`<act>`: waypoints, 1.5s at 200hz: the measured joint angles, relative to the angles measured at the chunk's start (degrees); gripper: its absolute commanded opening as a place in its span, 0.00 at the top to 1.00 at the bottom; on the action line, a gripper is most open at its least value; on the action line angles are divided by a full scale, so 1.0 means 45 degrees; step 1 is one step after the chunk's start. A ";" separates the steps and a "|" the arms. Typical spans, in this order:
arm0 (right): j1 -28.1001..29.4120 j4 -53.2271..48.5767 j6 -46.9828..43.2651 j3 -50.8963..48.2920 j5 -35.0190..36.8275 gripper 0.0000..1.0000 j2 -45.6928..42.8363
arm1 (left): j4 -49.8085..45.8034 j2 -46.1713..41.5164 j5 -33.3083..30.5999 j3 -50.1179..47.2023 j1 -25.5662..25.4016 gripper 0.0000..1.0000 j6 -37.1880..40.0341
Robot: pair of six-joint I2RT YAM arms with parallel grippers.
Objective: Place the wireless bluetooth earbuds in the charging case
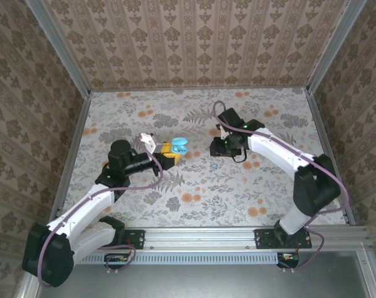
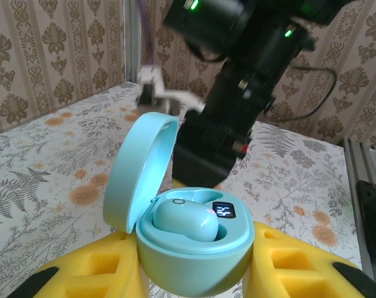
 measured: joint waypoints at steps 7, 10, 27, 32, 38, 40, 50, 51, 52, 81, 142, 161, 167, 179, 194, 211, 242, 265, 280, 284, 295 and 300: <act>0.0039 -0.0024 -0.0340 0.0102 0.0015 0.63 0.0374 | -0.0005 0.0000 0.0000 0.0000 0.0000 0.65 0.0024; 0.0053 -0.0044 -0.0539 0.0160 0.0019 0.63 0.0529 | -0.0015 -0.0015 0.0000 0.0000 0.0000 0.65 0.0034; 0.0160 -0.0311 -0.1277 0.0559 0.0228 0.64 0.1253 | -0.0112 -0.0112 -0.0044 0.0000 0.0005 0.65 0.0039; 0.0199 -0.0418 -0.1404 0.0670 0.0282 0.64 0.1404 | -0.0160 -0.0160 -0.0053 0.0000 0.0015 0.65 0.0053; 0.0228 -0.0529 -0.1530 0.0806 0.0345 0.64 0.1574 | -0.0228 -0.0204 -0.0053 0.0000 0.0015 0.65 0.0068; 0.0233 -0.0544 -0.1549 0.0835 0.0355 0.65 0.1608 | -0.0238 -0.0223 -0.0053 0.0000 0.0015 0.65 0.0073; 0.0262 -0.0622 -0.1559 0.0942 0.0355 0.67 0.1773 | -0.0291 -0.0277 -0.0083 -0.0005 0.0024 0.65 0.0078; 0.0262 -0.0617 -0.1540 0.0942 0.0350 0.67 0.1787 | -0.0291 -0.0287 -0.0087 -0.0005 0.0024 0.65 0.0078; 0.0262 -0.0622 -0.1535 0.0942 0.0350 0.67 0.1792 | -0.0291 -0.0287 -0.0087 -0.0005 0.0024 0.65 0.0083; 0.0282 -0.0301 -0.0845 0.0763 -0.0155 0.77 0.1802 | -0.0374 -0.0306 -0.0121 -0.0010 0.0024 0.65 0.0083; 0.0573 0.1190 0.0937 -0.1243 -0.0933 0.88 0.1807 | -0.0515 -0.0306 -0.0131 -0.0015 0.0049 0.65 0.0126; 0.0602 0.1535 0.1185 -0.1365 -0.0957 0.89 0.1880 | -0.0515 -0.0306 -0.0131 -0.0068 0.0097 0.65 0.0131; 0.0597 0.1656 0.1205 -0.1360 -0.0952 0.89 0.1953 | -0.0520 -0.0311 -0.0136 -0.0102 0.0107 0.65 0.0136; 0.0597 0.1817 0.1200 -0.1355 -0.0933 0.90 0.2137 | -0.0529 -0.0330 -0.0136 -0.0170 0.0107 0.65 0.0141; 0.0573 0.1802 0.1185 -0.1268 -0.0879 0.90 0.2511 | -0.0578 -0.0408 -0.0146 -0.0238 0.0107 0.65 0.0170; 0.0520 0.1763 0.1137 -0.1180 -0.0835 0.91 0.2851 | -0.0641 -0.0549 -0.0141 -0.0262 0.0107 0.65 0.0175; 0.0379 0.1715 0.1078 -0.1078 -0.0733 0.91 0.2895 | -0.0714 -0.0772 -0.0155 -0.0287 0.0107 0.65 0.0209; 0.0248 0.1632 0.0981 -0.0996 -0.0743 0.91 0.2948 | -0.0743 -0.0801 -0.0189 -0.0369 0.0107 0.65 0.0228; 0.0073 0.1413 0.0831 -0.0777 -0.0733 0.91 0.3084 | -0.0748 -0.0801 -0.0194 -0.0418 0.0107 0.65 0.0238; 0.0029 0.1365 0.0801 -0.0714 -0.0733 0.91 0.3123 | -0.0753 -0.0801 -0.0194 -0.0427 0.0107 0.65 0.0243; -0.0131 0.1200 0.0733 -0.0476 -0.0729 0.91 0.3283 | -0.0753 -0.0801 -0.0199 -0.0427 0.0107 0.65 0.0267; -0.0199 0.1107 0.0699 -0.0355 -0.0729 0.91 0.3356 | -0.0748 -0.0806 -0.0199 -0.0427 0.0107 0.65 0.0267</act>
